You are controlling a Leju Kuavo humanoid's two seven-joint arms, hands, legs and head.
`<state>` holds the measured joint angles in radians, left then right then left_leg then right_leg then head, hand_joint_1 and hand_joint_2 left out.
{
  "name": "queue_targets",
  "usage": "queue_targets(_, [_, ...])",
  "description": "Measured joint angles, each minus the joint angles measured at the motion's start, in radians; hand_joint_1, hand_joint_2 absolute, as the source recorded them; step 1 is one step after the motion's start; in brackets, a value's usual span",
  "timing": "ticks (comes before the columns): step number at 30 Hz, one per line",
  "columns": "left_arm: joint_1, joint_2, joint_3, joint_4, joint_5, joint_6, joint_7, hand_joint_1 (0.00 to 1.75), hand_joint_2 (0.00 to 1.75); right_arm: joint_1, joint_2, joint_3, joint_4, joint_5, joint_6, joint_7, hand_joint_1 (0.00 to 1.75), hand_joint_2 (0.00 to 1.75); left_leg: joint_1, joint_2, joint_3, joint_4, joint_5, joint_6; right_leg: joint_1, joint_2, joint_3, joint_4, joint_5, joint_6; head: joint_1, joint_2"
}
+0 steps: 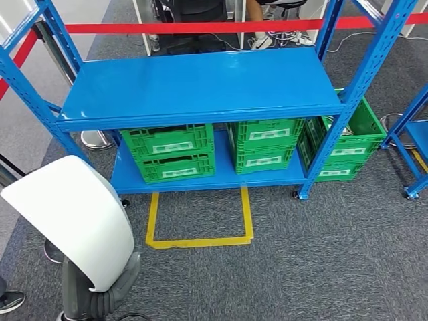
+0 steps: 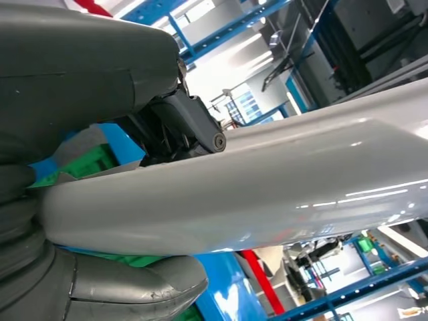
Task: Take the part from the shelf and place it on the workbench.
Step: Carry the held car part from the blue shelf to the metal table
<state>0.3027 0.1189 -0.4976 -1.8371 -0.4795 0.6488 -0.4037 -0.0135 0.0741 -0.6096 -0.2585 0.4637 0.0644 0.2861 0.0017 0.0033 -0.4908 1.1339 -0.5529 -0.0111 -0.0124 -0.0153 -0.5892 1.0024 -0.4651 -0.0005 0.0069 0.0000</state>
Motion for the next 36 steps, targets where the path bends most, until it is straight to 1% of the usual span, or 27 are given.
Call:
queue_targets(2, [-0.002,-0.003,0.000,0.001,0.001,-0.002,-0.002,1.75,1.75,0.000,0.002,-0.004,-0.001,0.004,0.002,0.000,0.00,1.75,-0.004,-0.006,0.085,-0.138,-0.006,0.013,0.001,0.002,-0.016,0.002,0.021,0.010,0.001,0.000])
queue_targets(3, [-0.003,-0.004,0.000,0.001,0.001,-0.004,-0.003,1.75,1.75,0.000,0.002,-0.007,-0.002,0.005,0.003,0.000,0.00,1.75,-0.007,-0.008,0.102,-0.175,-0.015,0.017,0.001,0.003,-0.022,0.001,0.032,0.017,0.001,0.000])
queue_targets(6, [-0.005,-0.006,0.001,0.002,0.004,-0.010,-0.003,1.75,1.75,0.003,0.002,-0.017,-0.003,0.008,0.005,0.000,0.00,1.75,-0.009,-0.005,0.088,-0.190,-0.006,0.026,-0.002,0.005,-0.037,-0.001,0.052,0.034,0.001,0.000])
queue_targets(7, [-0.006,-0.007,0.001,0.003,0.005,-0.011,-0.003,1.75,1.75,0.005,0.002,-0.020,-0.004,0.009,0.005,0.000,0.00,1.75,-0.008,-0.003,0.078,-0.193,0.004,0.032,-0.002,0.007,-0.046,0.009,0.033,0.037,0.003,0.000])
queue_targets(8, [-0.006,-0.009,0.001,0.004,0.006,-0.012,-0.003,1.75,1.75,0.007,0.002,-0.022,-0.005,0.010,0.006,0.000,0.00,1.75,-0.007,0.000,0.066,-0.194,0.016,0.040,-0.002,0.009,-0.057,0.033,-0.004,0.039,0.005,0.000])
queue_targets(10, [-0.006,-0.012,0.001,0.006,0.008,-0.014,-0.003,1.75,1.75,0.010,0.002,-0.026,-0.006,0.011,0.006,0.001,0.00,1.75,-0.009,0.002,0.037,-0.194,0.042,0.052,-0.003,0.012,-0.084,0.135,-0.111,0.042,0.010,0.000])
queue_targets(11, [-0.007,-0.013,0.002,0.008,0.009,-0.015,-0.003,1.75,1.75,0.011,0.002,-0.026,-0.007,0.011,0.006,0.001,0.00,1.75,-0.011,0.003,0.020,-0.191,0.054,0.054,-0.003,0.013,-0.094,0.199,-0.148,0.043,0.011,0.000])
queue_targets(12, [-0.007,-0.013,0.002,0.009,0.009,-0.015,-0.003,1.75,1.75,0.011,0.002,-0.026,-0.007,0.011,0.007,0.002,0.00,1.75,-0.014,0.004,0.002,-0.187,0.066,0.055,-0.003,0.013,-0.097,0.252,-0.160,0.044,0.011,0.000])
queue_targets(13, [-0.007,-0.014,0.002,0.010,0.009,-0.016,-0.003,1.75,1.75,0.012,0.002,-0.027,-0.008,0.011,0.008,0.002,0.00,1.75,-0.016,0.005,-0.018,-0.180,0.077,0.055,-0.003,0.013,-0.088,0.279,-0.146,0.045,0.011,0.000])
queue_targets(14, [-0.007,-0.014,0.003,0.011,0.009,-0.016,-0.003,1.75,1.75,0.012,0.002,-0.027,-0.008,0.012,0.008,0.002,0.00,1.75,-0.017,0.006,-0.040,-0.171,0.086,0.054,-0.003,0.013,-0.064,0.276,-0.116,0.044,0.011,0.000])
queue_targets(15, [-0.007,-0.015,0.003,0.013,0.010,-0.017,-0.004,1.75,1.75,0.012,0.002,-0.029,-0.009,0.012,0.008,0.002,0.00,1.75,-0.018,0.007,-0.060,-0.161,0.093,0.052,-0.002,0.013,-0.024,0.237,-0.086,0.042,0.011,0.000])
queue_targets(16, [-0.007,-0.016,0.004,0.014,0.010,-0.018,-0.005,1.75,1.75,0.011,0.002,-0.031,-0.011,0.014,0.009,0.002,0.00,1.75,-0.018,0.007,-0.077,-0.151,0.099,0.050,-0.002,0.012,0.031,0.173,-0.072,0.039,0.012,0.000])
queue_targets(18, [-0.009,-0.018,0.005,0.015,0.010,-0.021,-0.007,1.75,1.75,0.008,0.002,-0.038,-0.016,0.019,0.011,0.005,0.00,1.75,-0.020,0.008,-0.100,-0.132,0.112,0.042,0.001,0.011,0.134,0.029,-0.093,0.032,0.010,0.000])
queue_targets(19, [-0.010,-0.019,0.005,0.015,0.009,-0.023,-0.008,1.75,1.75,0.007,0.002,-0.042,-0.019,0.023,0.013,0.006,0.00,1.75,-0.021,0.009,-0.106,-0.128,0.120,0.037,0.003,0.012,0.159,-0.015,-0.107,0.028,0.010,0.000])
queue_targets(20, [-0.011,-0.020,0.006,0.015,0.007,-0.024,-0.008,1.75,1.75,0.006,0.002,-0.046,-0.020,0.026,0.016,0.007,0.00,1.75,-0.020,0.010,-0.111,-0.126,0.129,0.032,0.005,0.012,0.166,-0.038,-0.112,0.023,0.009,0.000])
queue_targets(21, [-0.011,-0.020,0.006,0.015,0.005,-0.025,-0.008,1.75,1.75,0.006,0.005,-0.050,-0.020,0.029,0.020,0.006,0.00,1.75,-0.019,0.009,-0.116,-0.125,0.132,0.026,0.003,0.011,0.156,-0.040,-0.106,0.018,0.010,0.000])
queue_targets(22, [-0.011,-0.020,0.006,0.016,0.003,-0.025,-0.008,1.75,1.75,0.007,0.007,-0.053,-0.020,0.031,0.023,0.006,0.00,1.75,-0.018,0.006,-0.121,-0.119,0.121,0.020,0.001,0.009,0.146,-0.041,-0.097,0.012,0.011,0.000])
queue_targets(23, [-0.011,-0.020,0.007,0.016,0.001,-0.025,-0.008,1.75,1.75,0.008,0.009,-0.057,-0.020,0.032,0.025,0.007,0.00,1.75,-0.016,0.003,-0.127,-0.099,0.091,0.013,-0.001,0.006,0.136,-0.042,-0.087,0.005,0.010,0.000])
queue_targets(24, [-0.011,-0.020,0.007,0.017,0.000,-0.025,-0.008,1.75,1.75,0.009,0.010,-0.060,-0.021,0.033,0.026,0.007,0.00,1.75,-0.013,0.001,-0.137,-0.060,0.045,0.005,-0.004,0.003,0.125,-0.043,-0.076,0.000,0.009,0.000])
queue_targets(26, [-0.011,-0.020,0.007,0.018,-0.001,-0.025,-0.008,1.75,1.75,0.010,0.010,-0.066,-0.022,0.033,0.027,0.008,0.00,1.75,-0.004,0.000,-0.156,0.061,-0.052,-0.007,-0.003,0.000,0.105,-0.040,-0.056,-0.006,0.004,0.000])
queue_targets(27, [-0.011,-0.020,0.007,0.019,-0.001,-0.025,-0.008,1.75,1.75,0.010,0.010,-0.068,-0.022,0.033,0.027,0.008,0.00,1.75,-0.001,0.000,-0.160,0.114,-0.073,-0.011,-0.004,-0.002,0.093,-0.037,-0.046,-0.006,0.004,0.000])
queue_targets(28, [-0.011,-0.020,0.007,0.020,-0.001,-0.025,-0.008,1.75,1.75,0.010,0.010,-0.069,-0.022,0.033,0.027,0.008,0.00,1.75,0.003,0.000,-0.152,0.141,-0.072,-0.014,-0.004,-0.002,0.079,-0.033,-0.036,-0.004,0.003,0.000])
queue_targets(29, [-0.011,-0.020,0.007,0.020,-0.001,-0.025,-0.008,1.75,1.75,0.010,0.010,-0.069,-0.022,0.033,0.027,0.008,0.00,1.75,0.005,0.000,-0.129,0.130,-0.050,-0.015,-0.004,-0.003,0.063,-0.027,-0.028,-0.003,0.003,0.000])
queue_targets(31, [-0.012,-0.020,0.007,0.021,-0.001,-0.025,-0.008,1.75,1.75,0.010,0.011,-0.070,-0.023,0.034,0.027,0.008,0.00,1.75,0.008,-0.002,-0.044,0.013,0.007,-0.012,-0.005,-0.002,0.038,-0.016,-0.017,0.003,0.003,0.000])
queue_targets(33, [-0.012,-0.020,0.007,0.021,-0.001,-0.025,-0.008,1.75,1.75,0.009,0.011,-0.073,-0.023,0.034,0.028,0.008,0.00,1.75,0.005,-0.007,0.031,-0.113,0.023,-0.003,-0.004,-0.001,0.022,-0.008,-0.005,0.013,0.003,0.000])
queue_targets(34, [-0.013,-0.020,0.008,0.021,-0.001,-0.025,-0.008,1.75,1.75,0.008,0.011,-0.074,-0.023,0.034,0.028,0.008,0.00,1.75,0.002,-0.010,0.045,-0.146,0.020,0.003,-0.004,0.000,0.016,-0.008,0.004,0.019,0.003,0.000])
queue_targets(36, [-0.013,-0.020,0.008,0.022,-0.001,-0.027,-0.008,1.75,1.75,0.009,0.012,-0.076,-0.023,0.036,0.030,0.008,0.00,1.75,-0.002,-0.010,0.041,-0.163,0.024,0.015,-0.006,0.001,0.005,-0.011,0.020,0.033,0.003,0.000])
